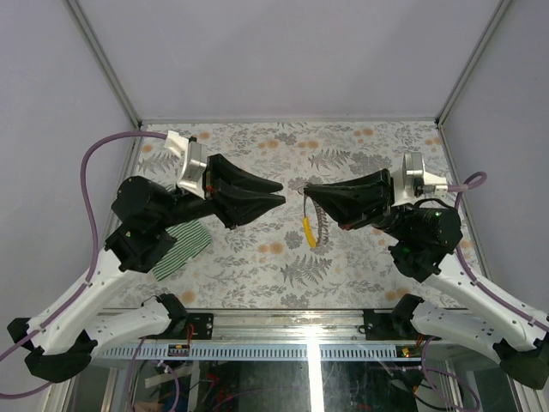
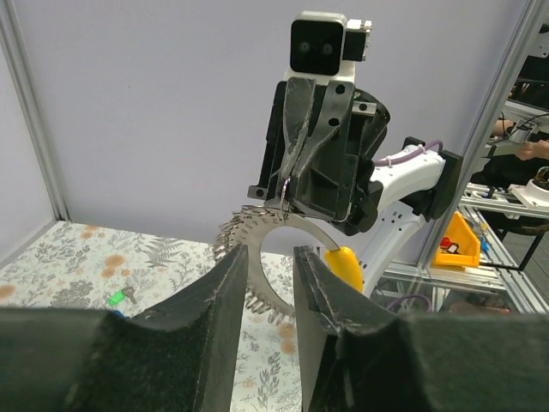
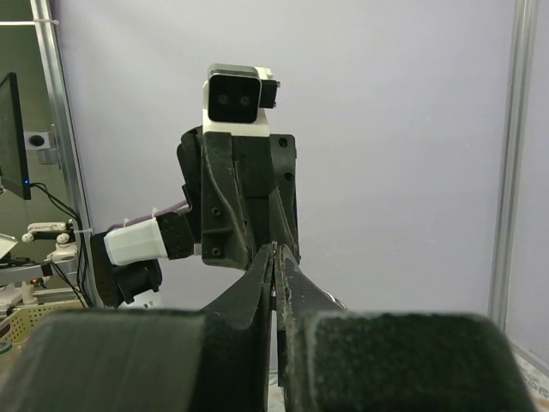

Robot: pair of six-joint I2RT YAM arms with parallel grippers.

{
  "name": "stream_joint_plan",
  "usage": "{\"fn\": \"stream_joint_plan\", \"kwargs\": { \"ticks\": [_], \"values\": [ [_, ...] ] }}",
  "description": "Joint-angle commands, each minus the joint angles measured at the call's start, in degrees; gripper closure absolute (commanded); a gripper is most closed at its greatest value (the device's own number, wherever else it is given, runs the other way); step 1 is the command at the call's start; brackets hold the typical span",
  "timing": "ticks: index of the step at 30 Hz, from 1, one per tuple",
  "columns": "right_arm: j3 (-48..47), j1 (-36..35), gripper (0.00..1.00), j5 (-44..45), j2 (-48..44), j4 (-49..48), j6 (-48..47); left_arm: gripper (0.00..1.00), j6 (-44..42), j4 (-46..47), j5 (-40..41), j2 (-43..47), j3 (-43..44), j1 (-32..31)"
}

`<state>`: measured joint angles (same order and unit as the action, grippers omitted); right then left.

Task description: Put the keys on the keyring

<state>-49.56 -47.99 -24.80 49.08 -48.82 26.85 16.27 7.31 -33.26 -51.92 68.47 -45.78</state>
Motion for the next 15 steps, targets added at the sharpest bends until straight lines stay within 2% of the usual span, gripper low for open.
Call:
{"fn": "stream_joint_plan", "kwargs": {
  "ticks": [1,9,15],
  "values": [
    [-3.44,0.10,1.00,-1.65,0.88,-5.39,1.32,0.73,1.70,5.72,-1.90,-0.35,0.48,-0.35],
    [-3.59,0.09,1.00,-1.96,2.11,-5.93,1.54,0.78,2.27,7.37,-3.92,-1.16,0.24,-0.39],
    [-3.70,0.09,1.00,-2.40,2.53,-6.54,2.04,0.78,2.34,7.42,-4.01,-1.78,-0.14,-0.39]
  ]
}}
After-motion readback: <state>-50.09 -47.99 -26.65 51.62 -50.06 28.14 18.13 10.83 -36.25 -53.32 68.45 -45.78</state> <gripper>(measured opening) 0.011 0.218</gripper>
